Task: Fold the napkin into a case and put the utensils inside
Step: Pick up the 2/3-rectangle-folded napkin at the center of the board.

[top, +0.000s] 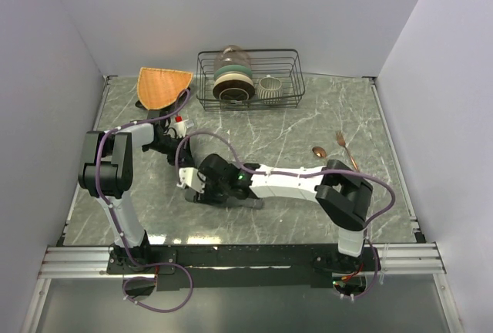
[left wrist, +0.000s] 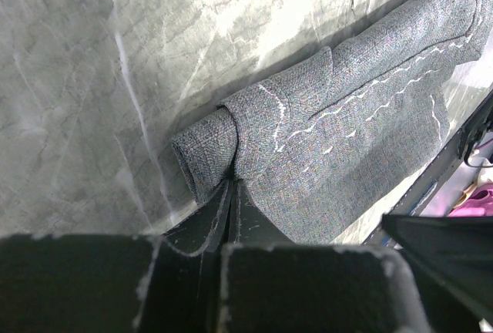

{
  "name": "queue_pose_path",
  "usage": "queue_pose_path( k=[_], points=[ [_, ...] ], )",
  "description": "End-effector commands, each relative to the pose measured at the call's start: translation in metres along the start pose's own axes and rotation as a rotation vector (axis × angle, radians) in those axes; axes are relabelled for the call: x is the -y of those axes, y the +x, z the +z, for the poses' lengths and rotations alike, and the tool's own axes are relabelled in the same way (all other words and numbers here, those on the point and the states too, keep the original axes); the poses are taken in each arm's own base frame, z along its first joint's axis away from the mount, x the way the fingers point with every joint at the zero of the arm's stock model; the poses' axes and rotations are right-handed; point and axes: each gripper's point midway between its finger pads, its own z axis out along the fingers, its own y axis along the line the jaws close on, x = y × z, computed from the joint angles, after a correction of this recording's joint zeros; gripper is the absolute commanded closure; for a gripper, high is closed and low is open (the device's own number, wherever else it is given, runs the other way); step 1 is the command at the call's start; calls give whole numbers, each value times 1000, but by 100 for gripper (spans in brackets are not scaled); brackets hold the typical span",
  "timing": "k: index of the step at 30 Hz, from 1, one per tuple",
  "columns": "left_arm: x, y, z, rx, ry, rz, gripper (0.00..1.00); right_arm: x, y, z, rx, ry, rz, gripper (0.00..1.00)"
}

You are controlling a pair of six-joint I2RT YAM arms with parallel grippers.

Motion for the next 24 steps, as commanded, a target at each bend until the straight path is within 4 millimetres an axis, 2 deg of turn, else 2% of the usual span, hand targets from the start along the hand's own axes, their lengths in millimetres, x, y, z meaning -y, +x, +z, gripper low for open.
queue_pose_path(
  k=[1,3,7,11,14,16,17,19,20,23,24],
  points=[
    [-23,2,11,6,-98,62,99,6,-19,16,41,115,-54,39],
    [-22,2,11,8,-96,64,99,-3,-20,25,39,119,-93,39],
    [-22,2,12,10,-93,65,99,-5,-15,39,13,182,-143,39],
    [-22,4,12,12,-93,65,99,6,-4,51,-37,270,-154,39],
    [-22,5,12,11,-92,63,99,15,3,56,-56,328,-168,44],
    [-23,5,13,8,-92,62,99,19,6,54,-64,355,-169,48],
    [-23,5,13,8,-91,62,99,21,2,50,-53,362,-164,54],
    [-24,5,13,7,-92,61,99,23,-4,44,-35,352,-138,59],
    [-23,5,14,6,-92,62,99,30,-14,35,-8,355,-118,63],
    [-24,5,14,8,-94,61,99,38,-20,24,-4,322,-75,66],
    [-25,6,14,6,-93,60,99,47,-19,21,-5,323,-58,67]
  ],
)
